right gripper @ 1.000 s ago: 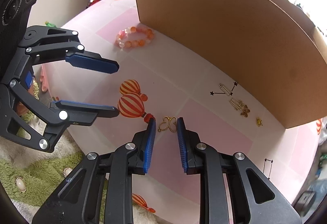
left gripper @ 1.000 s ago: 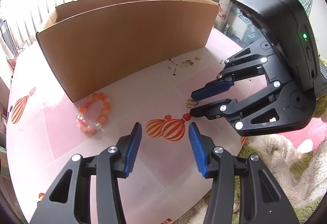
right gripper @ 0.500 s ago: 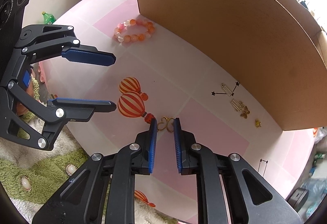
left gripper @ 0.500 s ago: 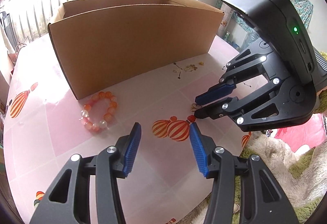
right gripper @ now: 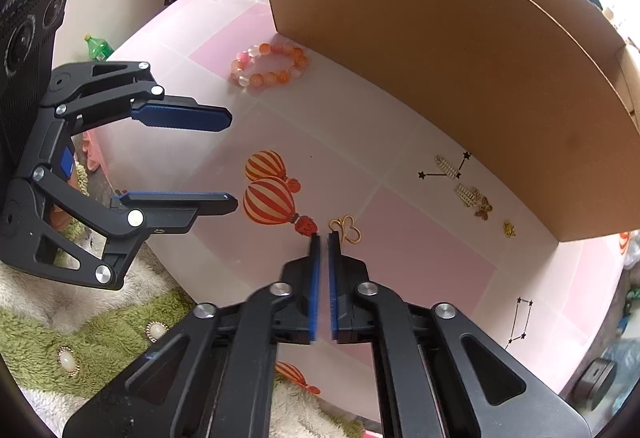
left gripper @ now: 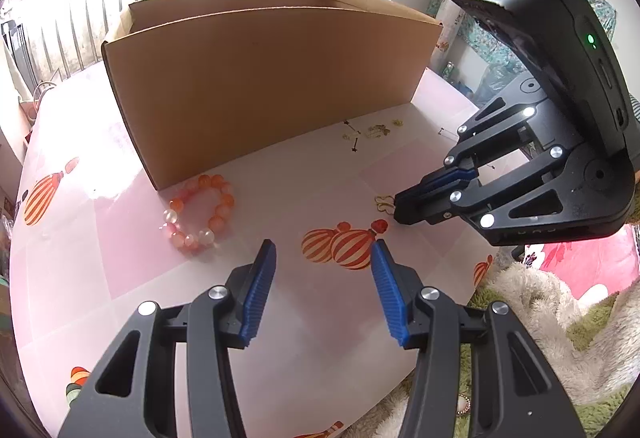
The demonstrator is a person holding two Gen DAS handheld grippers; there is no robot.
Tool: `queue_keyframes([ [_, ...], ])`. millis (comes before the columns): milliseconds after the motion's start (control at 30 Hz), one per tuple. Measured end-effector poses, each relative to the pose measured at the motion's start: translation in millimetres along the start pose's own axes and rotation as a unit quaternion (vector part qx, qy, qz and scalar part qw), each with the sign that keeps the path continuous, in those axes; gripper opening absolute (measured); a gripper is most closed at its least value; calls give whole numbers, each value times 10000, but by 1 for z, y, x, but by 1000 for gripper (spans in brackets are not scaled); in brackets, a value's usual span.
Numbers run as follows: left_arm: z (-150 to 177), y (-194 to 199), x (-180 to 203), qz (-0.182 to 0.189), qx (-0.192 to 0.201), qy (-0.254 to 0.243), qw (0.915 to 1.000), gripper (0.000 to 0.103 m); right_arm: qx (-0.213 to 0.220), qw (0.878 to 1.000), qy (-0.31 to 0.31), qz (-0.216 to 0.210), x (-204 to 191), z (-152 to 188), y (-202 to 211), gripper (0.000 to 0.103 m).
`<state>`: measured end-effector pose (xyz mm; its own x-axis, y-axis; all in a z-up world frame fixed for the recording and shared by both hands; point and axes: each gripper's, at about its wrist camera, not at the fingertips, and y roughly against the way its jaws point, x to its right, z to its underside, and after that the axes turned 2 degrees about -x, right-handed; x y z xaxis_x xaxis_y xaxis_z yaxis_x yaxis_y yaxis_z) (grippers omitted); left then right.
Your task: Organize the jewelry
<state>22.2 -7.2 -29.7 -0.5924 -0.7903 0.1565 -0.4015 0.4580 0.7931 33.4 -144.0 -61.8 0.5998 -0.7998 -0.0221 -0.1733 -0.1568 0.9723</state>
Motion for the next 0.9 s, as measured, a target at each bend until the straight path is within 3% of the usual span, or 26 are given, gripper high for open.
queue_keyframes([
  [200, -2, 0, 1, 20, 61, 43, 10000, 51, -323, 9972, -618, -253, 17, -1, -6, 14],
  [600, -1, -4, -1, 105, 67, 82, 9999, 51, -217, 9994, -275, 28, 4, -23, -17, 16],
  [767, -1, -6, -4, 153, 78, 92, 9998, 51, -188, 9991, -390, -18, -2, -26, -19, 27],
  [900, -1, -6, -5, 153, 81, 106, 9998, 51, -4, 9990, -384, 236, -12, -29, -21, 27],
])
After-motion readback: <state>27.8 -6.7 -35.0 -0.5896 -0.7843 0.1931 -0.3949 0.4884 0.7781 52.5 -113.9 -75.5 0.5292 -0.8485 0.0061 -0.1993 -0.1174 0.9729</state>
